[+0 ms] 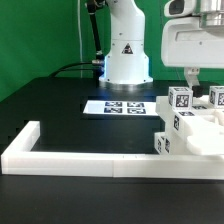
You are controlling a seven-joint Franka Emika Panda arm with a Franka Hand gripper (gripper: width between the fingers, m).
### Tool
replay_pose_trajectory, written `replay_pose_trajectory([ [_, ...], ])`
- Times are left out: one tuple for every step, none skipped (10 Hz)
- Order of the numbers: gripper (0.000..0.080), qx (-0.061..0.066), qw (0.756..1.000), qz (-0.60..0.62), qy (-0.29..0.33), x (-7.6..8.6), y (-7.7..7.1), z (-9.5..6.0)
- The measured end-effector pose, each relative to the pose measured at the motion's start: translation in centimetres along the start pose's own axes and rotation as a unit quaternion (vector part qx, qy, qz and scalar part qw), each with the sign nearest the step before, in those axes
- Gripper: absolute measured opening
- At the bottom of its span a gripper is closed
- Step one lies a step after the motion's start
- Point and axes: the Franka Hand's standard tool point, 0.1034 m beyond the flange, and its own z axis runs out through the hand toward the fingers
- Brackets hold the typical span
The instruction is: Assemble chair
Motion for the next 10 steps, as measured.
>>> replay_pose_trajectory([
  [0.0643, 0.000, 1.000, 0.000, 0.000, 0.0, 0.0, 0.0],
  [0.0643, -0.001, 1.000, -0.031, 0.001, 0.0, 0.0, 0.0],
  [0.0649, -0.006, 0.997, -0.082, 0.007, -0.7, -0.3, 0.0],
  [0.0649, -0.007, 0.989, -0.148, 0.012, -1.5, -0.6, 0.0],
  [0.0649, -0.009, 0.983, -0.185, 0.012, -1.7, -0.6, 0.1],
  [0.0649, -0.012, 0.968, -0.249, 0.014, -1.8, -0.6, 0.1],
  [0.0649, -0.014, 0.950, -0.310, 0.016, -1.9, -0.7, 0.2],
  [0.0649, -0.015, 0.939, -0.343, 0.017, -2.0, -0.6, 0.3],
  [0.0649, -0.018, 0.931, -0.363, 0.017, -2.1, -0.6, 0.3],
  [0.0649, -0.023, 0.915, -0.403, 0.019, -2.1, -0.5, 0.4],
])
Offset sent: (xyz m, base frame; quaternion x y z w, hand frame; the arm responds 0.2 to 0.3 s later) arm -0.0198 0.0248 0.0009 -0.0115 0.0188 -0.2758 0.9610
